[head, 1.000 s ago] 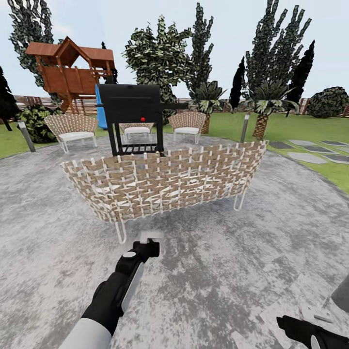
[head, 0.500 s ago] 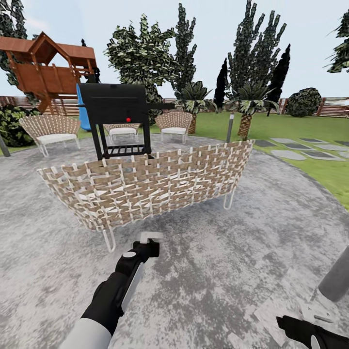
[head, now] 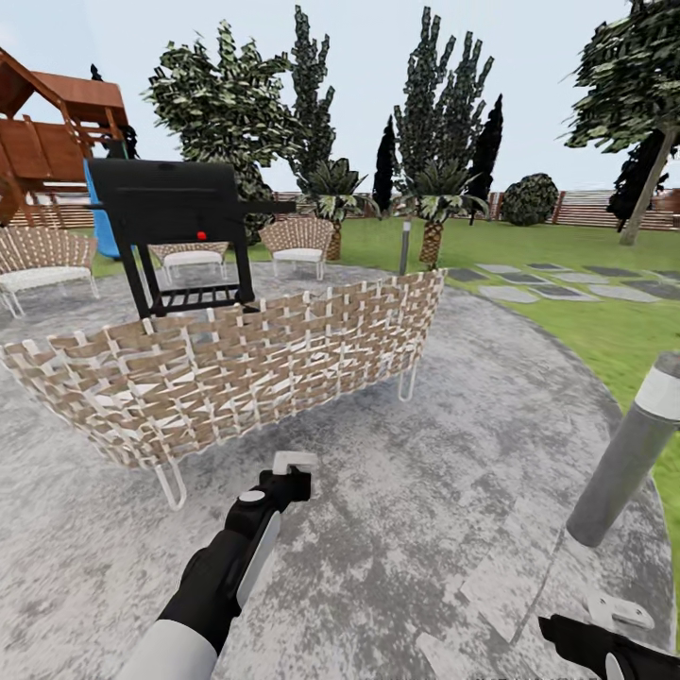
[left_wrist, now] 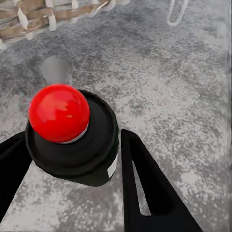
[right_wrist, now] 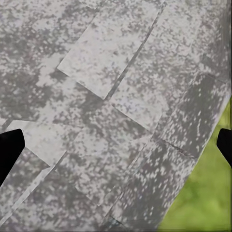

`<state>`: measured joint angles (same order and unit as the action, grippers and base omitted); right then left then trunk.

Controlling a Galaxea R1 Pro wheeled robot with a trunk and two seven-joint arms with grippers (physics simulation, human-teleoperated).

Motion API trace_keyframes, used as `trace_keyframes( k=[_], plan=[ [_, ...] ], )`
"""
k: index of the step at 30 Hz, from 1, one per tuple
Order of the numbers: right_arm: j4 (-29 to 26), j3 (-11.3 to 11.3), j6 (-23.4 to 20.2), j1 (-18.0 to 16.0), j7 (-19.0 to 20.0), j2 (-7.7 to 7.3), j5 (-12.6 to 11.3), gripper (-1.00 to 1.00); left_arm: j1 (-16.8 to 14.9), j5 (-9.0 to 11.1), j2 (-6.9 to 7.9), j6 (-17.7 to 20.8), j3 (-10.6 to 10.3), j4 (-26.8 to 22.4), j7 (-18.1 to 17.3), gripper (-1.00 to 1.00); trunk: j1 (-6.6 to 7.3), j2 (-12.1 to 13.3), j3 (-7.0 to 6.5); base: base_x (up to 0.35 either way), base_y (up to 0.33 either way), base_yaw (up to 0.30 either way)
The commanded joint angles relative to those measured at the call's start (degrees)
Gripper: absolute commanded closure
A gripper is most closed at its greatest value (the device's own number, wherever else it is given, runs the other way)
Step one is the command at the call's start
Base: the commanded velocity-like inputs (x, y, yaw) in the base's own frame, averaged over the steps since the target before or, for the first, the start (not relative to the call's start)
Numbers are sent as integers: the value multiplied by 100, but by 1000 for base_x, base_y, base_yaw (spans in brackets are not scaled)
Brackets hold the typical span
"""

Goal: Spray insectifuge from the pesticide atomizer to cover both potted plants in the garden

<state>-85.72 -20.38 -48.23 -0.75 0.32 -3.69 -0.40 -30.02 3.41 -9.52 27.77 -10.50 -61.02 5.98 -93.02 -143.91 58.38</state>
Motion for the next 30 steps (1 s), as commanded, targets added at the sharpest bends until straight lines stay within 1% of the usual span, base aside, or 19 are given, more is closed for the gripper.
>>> trace_keyframes(
  k=[1, 17, 25, 30],
  plan=[
    [-6, -2, -28, -4, 3, 0, -4, -100, -3, 36, 3, 27, -13, -9, 44, 100, 0, -2, 6, 172, 155, -300],
    [-6, -2, -28, -4, 3, 0, -4, -100, -2, 36, 3, 26, -13, -6, 44, 100, 0, -2, 6, 259, 212, -300],
    [-6, -2, -28, -3, 3, 0, -4, -100, -4, 36, 3, 26, -13, -6, 44, 100, 0, -2, 6, 275, 43, -300],
    [-6, -2, -28, -4, 3, 0, -4, -100, -4, 36, 3, 26, -13, -6, 44, 100, 0, -2, 6, 70, 1, -300]
  ],
)
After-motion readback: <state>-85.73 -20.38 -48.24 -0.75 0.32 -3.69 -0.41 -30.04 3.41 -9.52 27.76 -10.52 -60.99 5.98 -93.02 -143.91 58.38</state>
